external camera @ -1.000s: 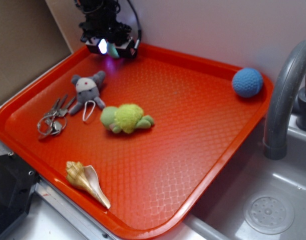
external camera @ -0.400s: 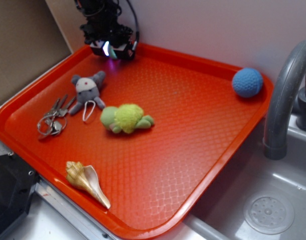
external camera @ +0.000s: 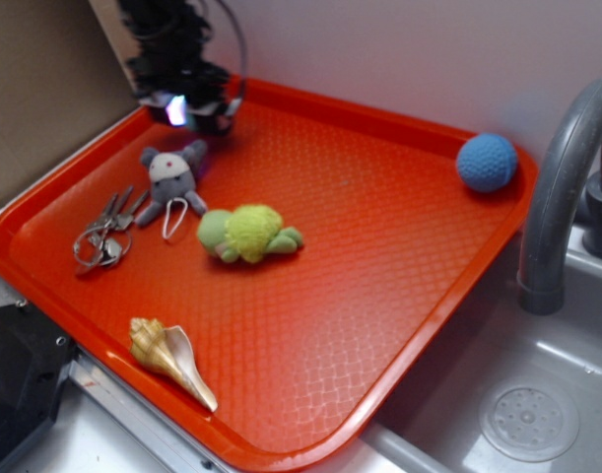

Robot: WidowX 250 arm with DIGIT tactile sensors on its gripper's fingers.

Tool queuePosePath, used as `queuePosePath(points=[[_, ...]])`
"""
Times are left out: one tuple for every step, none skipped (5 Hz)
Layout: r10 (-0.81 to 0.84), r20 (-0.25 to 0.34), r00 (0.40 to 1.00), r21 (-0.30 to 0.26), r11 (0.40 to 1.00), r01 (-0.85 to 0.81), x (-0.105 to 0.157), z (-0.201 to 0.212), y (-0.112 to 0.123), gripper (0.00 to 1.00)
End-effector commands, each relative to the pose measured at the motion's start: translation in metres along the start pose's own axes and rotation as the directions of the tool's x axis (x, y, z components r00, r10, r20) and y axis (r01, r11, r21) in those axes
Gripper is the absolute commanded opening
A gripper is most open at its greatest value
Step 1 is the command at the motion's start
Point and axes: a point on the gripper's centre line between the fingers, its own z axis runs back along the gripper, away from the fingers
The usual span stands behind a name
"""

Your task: Grab the green ball.

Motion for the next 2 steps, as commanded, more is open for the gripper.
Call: queuePosePath(points=[[0.013, 0.062, 0.998, -0.010, 1.000, -0.013, -0.031, 0.115, 0.009, 0.00], [-0.057, 0.066, 0.996, -0.027, 0.998, 0.059, -0.038, 0.128, 0.003, 0.00]])
